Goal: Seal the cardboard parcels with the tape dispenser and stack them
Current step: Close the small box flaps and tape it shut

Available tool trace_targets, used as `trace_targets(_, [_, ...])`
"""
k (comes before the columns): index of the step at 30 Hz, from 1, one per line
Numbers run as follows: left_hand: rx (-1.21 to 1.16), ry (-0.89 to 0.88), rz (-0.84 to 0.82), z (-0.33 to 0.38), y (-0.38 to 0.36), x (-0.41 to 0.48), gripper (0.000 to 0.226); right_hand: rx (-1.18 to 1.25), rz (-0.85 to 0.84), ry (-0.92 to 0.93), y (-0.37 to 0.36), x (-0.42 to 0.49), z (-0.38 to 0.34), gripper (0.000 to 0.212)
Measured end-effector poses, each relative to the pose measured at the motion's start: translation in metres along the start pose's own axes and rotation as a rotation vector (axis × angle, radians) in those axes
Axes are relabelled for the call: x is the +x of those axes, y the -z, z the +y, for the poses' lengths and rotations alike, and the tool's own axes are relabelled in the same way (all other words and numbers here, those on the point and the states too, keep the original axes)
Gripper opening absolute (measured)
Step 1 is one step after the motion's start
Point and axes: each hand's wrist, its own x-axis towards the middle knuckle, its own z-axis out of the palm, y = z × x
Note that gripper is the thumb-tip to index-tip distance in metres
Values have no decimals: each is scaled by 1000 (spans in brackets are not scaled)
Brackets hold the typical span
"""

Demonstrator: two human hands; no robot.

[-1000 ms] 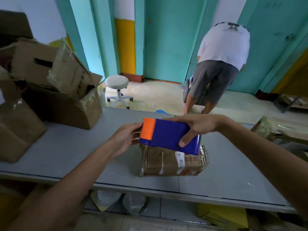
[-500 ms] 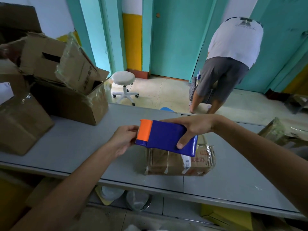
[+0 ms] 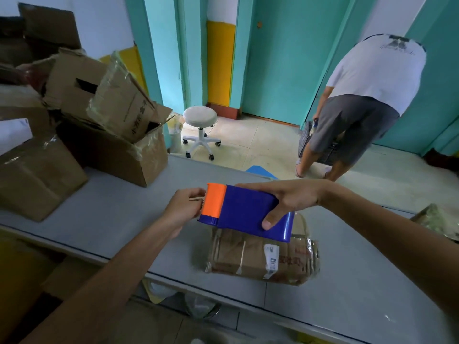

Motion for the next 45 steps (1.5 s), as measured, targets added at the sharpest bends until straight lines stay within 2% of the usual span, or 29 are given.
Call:
trace_targets(5, [-95, -15, 26, -6, -4, -4, 13, -25, -26, 8, 9, -2, 5, 73])
trace_targets(10, [-72, -104, 30, -3, -1, -7, 21, -12, -50, -17, 14, -9, 8, 71])
trace_targets(14, [-53, -120, 60, -8, 16, -7, 11, 18, -55, -82, 23, -24, 13, 65])
trace_targets(18, [-93, -63, 128, -24, 48, -4, 6, 32, -45, -203, 32, -54, 29, 72])
trace_targets(21, [-121, 57, 13, -39, 46, -7, 5, 19, -70, -278, 31, -67, 40, 75])
trace_targets(24, [-172, 132, -52, -55, 32, -8, 23, 10, -79, -343, 27, -65, 49, 67])
trace_targets(27, [-157, 97, 81, -63, 23, -4, 3, 13, -84, -389, 26, -57, 54, 70])
trace_targets(32, [-91, 89, 216, -69, 19, 2, 13, 25, -79, -441, 25, -31, 55, 61])
trace_targets(40, [0, 161, 260, -102, 9, 10, 21, 9, -131, -506, 24, -3, 56, 69])
trace_targets(45, [170, 169, 276, -112, -44, 7, 13, 17, -141, -528, 21, 6, 54, 55])
